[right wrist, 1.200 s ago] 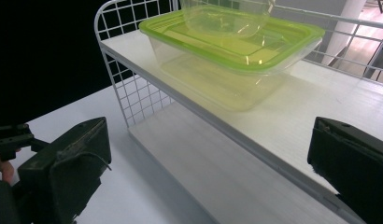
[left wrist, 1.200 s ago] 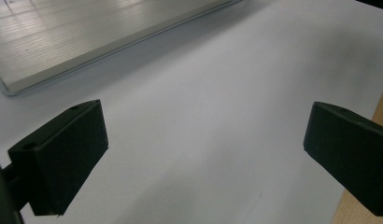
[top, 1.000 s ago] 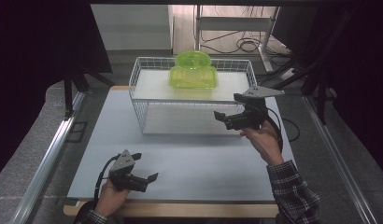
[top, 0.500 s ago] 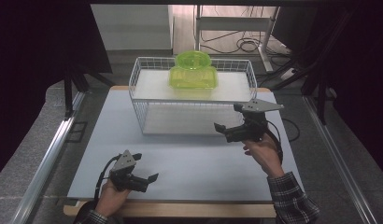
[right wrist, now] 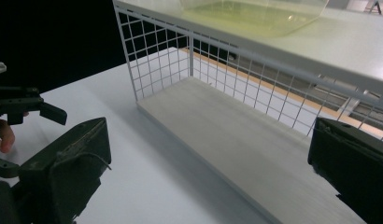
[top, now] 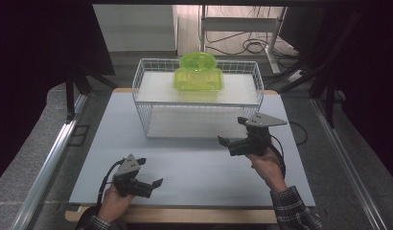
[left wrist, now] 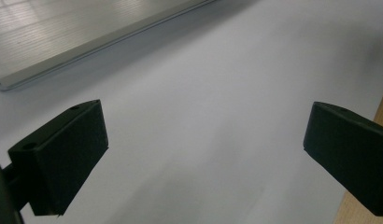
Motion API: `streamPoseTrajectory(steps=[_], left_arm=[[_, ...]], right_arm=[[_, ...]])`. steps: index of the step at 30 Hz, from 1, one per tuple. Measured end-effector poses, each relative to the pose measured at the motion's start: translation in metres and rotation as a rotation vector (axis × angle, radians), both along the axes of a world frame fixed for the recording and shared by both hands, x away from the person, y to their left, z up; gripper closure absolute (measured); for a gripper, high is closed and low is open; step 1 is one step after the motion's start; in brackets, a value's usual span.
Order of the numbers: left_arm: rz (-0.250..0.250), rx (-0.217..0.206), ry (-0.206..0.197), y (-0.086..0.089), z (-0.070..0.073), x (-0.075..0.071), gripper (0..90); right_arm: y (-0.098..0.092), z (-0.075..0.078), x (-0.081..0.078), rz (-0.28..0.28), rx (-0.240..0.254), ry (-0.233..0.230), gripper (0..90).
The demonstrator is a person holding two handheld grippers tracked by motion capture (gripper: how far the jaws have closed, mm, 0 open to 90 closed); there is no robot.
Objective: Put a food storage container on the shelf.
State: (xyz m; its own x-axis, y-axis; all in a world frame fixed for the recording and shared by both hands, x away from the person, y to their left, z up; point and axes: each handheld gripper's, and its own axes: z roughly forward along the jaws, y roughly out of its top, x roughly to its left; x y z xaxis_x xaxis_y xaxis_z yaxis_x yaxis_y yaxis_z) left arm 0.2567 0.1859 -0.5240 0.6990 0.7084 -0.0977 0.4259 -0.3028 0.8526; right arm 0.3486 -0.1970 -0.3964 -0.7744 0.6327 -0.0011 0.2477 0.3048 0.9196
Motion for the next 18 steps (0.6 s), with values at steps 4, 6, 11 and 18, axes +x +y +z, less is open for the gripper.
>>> streamPoseTrajectory(steps=[4,6,11,18], left_arm=[[0.004,0.005,0.009,-0.001,0.000,0.000,0.3],[0.003,0.007,0.012,-0.001,0.000,0.000,0.5],[0.005,0.020,0.006,-0.001,0.000,0.000,0.8],[0.016,0.071,-0.030,-0.003,-0.001,-0.001,0.8]], right_arm=[[0.002,-0.006,-0.001,-0.010,-0.016,0.014,0.0],[0.002,-0.007,-0.002,-0.021,-0.015,0.011,0.9],[0.003,-0.014,-0.005,-0.008,-0.026,0.016,2.0],[0.002,-0.030,-0.011,-0.001,-0.045,0.040,3.2]])
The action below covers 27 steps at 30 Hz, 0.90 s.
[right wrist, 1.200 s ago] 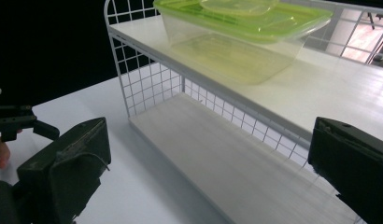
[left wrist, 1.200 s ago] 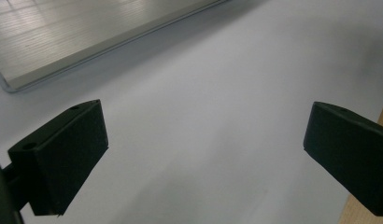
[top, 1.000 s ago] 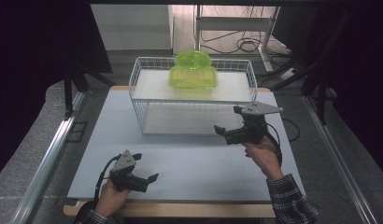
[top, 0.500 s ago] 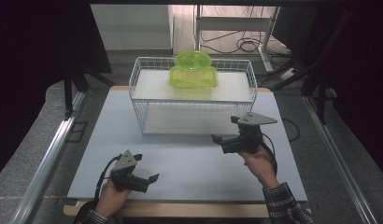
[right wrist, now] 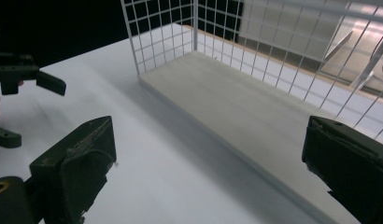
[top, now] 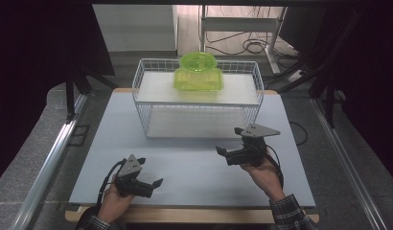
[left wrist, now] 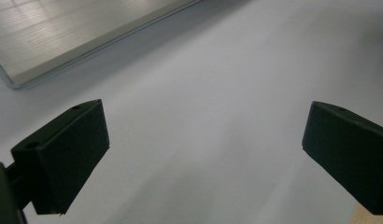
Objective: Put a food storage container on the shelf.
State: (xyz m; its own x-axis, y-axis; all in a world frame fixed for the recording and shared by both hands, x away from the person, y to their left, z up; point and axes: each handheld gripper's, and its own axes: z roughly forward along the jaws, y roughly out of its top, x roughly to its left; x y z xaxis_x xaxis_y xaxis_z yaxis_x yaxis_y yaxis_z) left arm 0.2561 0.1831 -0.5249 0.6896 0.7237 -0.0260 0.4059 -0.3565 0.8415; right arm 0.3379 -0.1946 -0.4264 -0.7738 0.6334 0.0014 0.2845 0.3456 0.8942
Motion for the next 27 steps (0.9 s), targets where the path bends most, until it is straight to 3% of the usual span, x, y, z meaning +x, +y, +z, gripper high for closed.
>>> streamPoseTrajectory(steps=[4,11,19,27], left_arm=[[0.002,0.019,-0.016,-0.001,-0.001,0.000,0.7],[0.002,0.080,-0.033,-0.005,-0.002,-0.001,1.4],[0.019,0.019,-0.012,-0.002,0.000,-0.001,3.9],[0.017,0.038,-0.009,-0.005,-0.001,-0.001,4.4]], right_arm=[[-0.002,-0.007,-0.002,-0.009,-0.008,0.008,3.2],[-0.009,-0.008,-0.005,-0.063,0.020,0.002,3.1],[-0.021,-0.010,-0.013,-0.095,0.023,-0.002,3.0],[-0.037,-0.019,-0.018,-0.134,0.018,0.013,3.0]])
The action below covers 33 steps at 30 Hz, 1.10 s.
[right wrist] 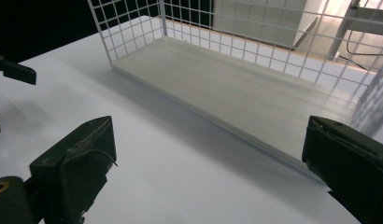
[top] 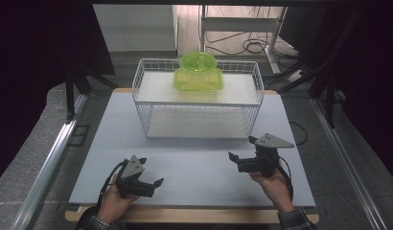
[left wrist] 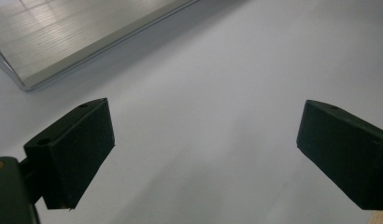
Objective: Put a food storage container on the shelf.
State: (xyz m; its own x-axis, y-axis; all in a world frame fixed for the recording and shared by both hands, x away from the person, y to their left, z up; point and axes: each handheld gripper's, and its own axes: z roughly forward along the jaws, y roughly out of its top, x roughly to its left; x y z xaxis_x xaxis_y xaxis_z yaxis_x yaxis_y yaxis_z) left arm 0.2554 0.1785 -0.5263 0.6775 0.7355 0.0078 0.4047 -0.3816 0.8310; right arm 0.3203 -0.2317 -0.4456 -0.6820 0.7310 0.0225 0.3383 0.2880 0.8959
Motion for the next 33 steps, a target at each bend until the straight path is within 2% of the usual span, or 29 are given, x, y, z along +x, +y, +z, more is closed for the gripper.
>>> streamPoseTrajectory(steps=[14,29,33], left_arm=[[0.009,0.011,0.007,0.001,-0.001,0.001,5.1],[0.002,0.029,0.024,-0.001,-0.003,0.001,5.3],[0.000,0.031,0.036,-0.001,-0.004,0.001,5.5]], right_arm=[[-0.020,-0.020,-0.008,-0.034,-0.054,0.005,3.0],[-0.026,-0.044,-0.014,-0.040,-0.076,0.058,3.0],[-0.024,-0.051,-0.015,-0.032,-0.097,0.074,3.1]])
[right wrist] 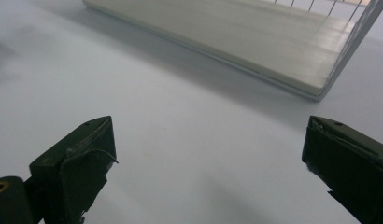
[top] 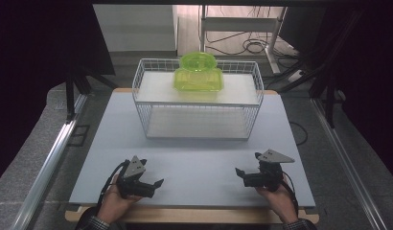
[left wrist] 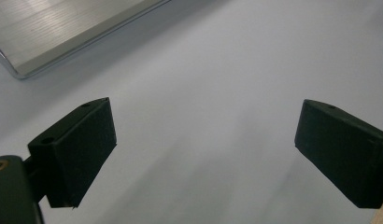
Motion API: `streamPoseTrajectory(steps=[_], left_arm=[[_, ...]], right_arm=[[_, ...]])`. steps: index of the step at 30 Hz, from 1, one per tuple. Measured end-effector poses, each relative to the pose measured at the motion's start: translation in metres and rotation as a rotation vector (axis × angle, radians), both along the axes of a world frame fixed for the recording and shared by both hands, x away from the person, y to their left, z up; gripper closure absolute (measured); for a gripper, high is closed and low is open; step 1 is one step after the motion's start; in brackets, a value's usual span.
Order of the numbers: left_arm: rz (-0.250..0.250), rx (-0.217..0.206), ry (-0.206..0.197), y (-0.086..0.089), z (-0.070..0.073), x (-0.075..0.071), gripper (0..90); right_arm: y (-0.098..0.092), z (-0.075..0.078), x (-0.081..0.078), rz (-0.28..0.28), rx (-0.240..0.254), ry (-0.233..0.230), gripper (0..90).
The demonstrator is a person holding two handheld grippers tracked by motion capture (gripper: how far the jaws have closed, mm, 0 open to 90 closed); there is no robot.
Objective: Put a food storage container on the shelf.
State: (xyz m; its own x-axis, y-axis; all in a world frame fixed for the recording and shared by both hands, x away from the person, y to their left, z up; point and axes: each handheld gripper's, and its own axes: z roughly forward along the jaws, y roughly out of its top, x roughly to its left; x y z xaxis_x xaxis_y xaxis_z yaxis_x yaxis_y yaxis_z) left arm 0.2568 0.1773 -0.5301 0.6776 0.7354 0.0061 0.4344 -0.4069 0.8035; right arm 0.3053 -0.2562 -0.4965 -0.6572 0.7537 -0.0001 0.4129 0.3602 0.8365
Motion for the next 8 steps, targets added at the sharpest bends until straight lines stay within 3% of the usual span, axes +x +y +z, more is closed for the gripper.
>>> streamPoseTrajectory(steps=[8], left_arm=[[-0.004,0.002,0.005,-0.0001,-0.0004,0.0006,5.8]], right_arm=[[0.0000,-0.0082,0.0017,-0.002,-0.027,0.032,3.0]])
